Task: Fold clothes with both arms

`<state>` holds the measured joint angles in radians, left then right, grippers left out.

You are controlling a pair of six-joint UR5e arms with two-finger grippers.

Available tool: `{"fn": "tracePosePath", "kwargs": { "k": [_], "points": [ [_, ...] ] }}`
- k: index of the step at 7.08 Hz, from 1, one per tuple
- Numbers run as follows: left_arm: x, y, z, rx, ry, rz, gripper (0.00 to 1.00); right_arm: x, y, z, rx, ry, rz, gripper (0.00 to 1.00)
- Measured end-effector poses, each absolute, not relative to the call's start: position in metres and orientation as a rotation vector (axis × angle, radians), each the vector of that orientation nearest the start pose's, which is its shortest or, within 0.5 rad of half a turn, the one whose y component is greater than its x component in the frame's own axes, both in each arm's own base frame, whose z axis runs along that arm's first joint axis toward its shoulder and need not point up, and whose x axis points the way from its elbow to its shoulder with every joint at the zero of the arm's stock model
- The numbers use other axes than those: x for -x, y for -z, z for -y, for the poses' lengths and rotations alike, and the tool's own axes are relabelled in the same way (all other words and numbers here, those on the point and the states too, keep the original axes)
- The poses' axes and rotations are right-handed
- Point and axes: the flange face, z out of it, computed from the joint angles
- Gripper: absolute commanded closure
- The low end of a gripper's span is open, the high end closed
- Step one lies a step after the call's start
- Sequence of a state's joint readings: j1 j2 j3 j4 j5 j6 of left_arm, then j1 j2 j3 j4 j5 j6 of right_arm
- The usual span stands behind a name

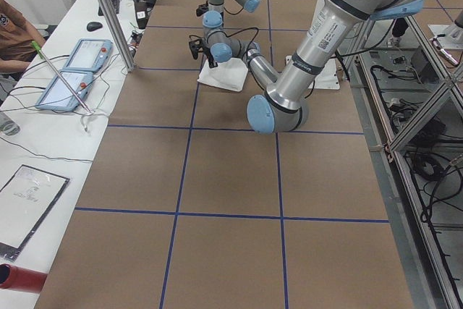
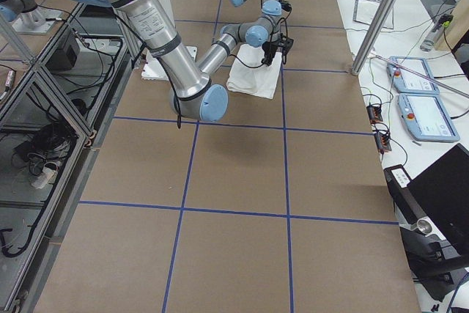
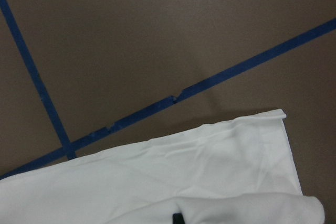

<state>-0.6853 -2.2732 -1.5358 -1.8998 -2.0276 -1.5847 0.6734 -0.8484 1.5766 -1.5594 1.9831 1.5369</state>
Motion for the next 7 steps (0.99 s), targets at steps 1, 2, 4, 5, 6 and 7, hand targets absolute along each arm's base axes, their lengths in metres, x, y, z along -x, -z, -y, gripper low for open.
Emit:
{"fn": "tracePosePath", "kwargs": {
  "k": [1, 2, 4, 5, 6, 7],
  "points": [
    [-0.495, -0.208, 0.520, 0.069, 0.404, -1.075, 0.00, 0.495, -0.222, 0.517, 0.119, -0.453, 0.824, 0.00],
    [-0.494, -0.208, 0.522, 0.064, 0.406, -1.081, 0.00, 0.494, -0.224, 0.520, 0.120, -0.452, 0.821, 0.00],
    [-0.489, -0.211, 0.530, 0.055, 0.414, -1.079, 0.00, 0.490, -0.225, 0.524, 0.112, -0.445, 0.824, 0.00],
    [-0.485, -0.212, 0.534, 0.050, 0.421, -1.076, 0.00, 0.490, -0.222, 0.525, 0.104, -0.436, 0.837, 0.00],
    [-0.480, -0.216, 0.538, 0.047, 0.431, -1.070, 0.00, 0.490, -0.220, 0.524, 0.094, -0.424, 0.856, 0.00],
    [-0.474, -0.225, 0.541, 0.043, 0.436, -1.058, 0.00, 0.492, -0.220, 0.522, 0.085, -0.406, 0.864, 0.00]
  ]
}}
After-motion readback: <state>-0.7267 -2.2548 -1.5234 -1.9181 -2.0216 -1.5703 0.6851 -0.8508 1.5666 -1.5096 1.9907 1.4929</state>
